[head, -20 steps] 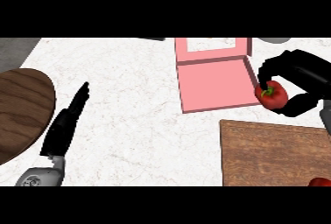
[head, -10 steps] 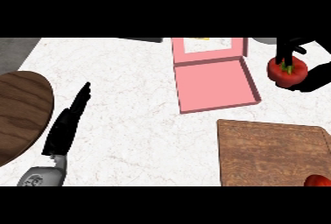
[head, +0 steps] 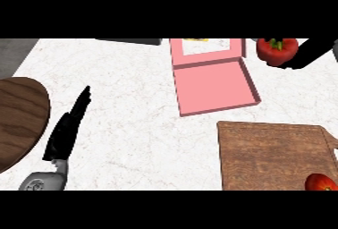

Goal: Pick the bell pepper from the cutting board and place it in the cardboard box

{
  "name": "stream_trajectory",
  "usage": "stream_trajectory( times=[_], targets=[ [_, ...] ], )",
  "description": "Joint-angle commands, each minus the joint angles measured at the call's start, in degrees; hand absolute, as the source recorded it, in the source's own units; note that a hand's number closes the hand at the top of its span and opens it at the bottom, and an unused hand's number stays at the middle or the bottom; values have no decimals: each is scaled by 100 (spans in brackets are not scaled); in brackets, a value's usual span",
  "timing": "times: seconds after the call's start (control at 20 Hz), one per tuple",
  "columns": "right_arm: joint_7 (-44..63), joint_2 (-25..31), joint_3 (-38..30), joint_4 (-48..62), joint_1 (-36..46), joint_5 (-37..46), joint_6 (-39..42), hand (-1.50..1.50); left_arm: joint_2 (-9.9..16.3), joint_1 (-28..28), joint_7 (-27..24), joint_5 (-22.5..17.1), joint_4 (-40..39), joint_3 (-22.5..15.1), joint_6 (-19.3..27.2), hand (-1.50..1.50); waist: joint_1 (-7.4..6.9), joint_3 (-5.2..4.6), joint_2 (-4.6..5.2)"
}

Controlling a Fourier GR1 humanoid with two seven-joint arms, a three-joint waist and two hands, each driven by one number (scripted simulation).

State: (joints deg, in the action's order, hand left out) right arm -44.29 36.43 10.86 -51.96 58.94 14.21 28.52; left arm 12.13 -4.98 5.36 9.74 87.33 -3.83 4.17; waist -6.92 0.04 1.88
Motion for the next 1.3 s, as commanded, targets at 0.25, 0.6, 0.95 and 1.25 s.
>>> stream_trajectory(
  times=[0.25,0.6,0.95,1.25],
  targets=[
    [-652,-906,951,1072,986,374,565,150,-46,-16,112,-34,-50,127,74,0,215,-6,-49],
    [-581,-1773,1660,1880,1076,1021,-199,150,35,155,277,-68,186,205,22,0,352,-3,-103],
    [-576,-2603,1662,3066,1223,1159,-642,-150,16,387,-97,-78,114,257,3,0,330,-4,-81],
    [-661,-2739,985,3478,1308,470,-179,-150,108,320,160,-129,280,334,-90,0,393,0,-99]
  ],
)
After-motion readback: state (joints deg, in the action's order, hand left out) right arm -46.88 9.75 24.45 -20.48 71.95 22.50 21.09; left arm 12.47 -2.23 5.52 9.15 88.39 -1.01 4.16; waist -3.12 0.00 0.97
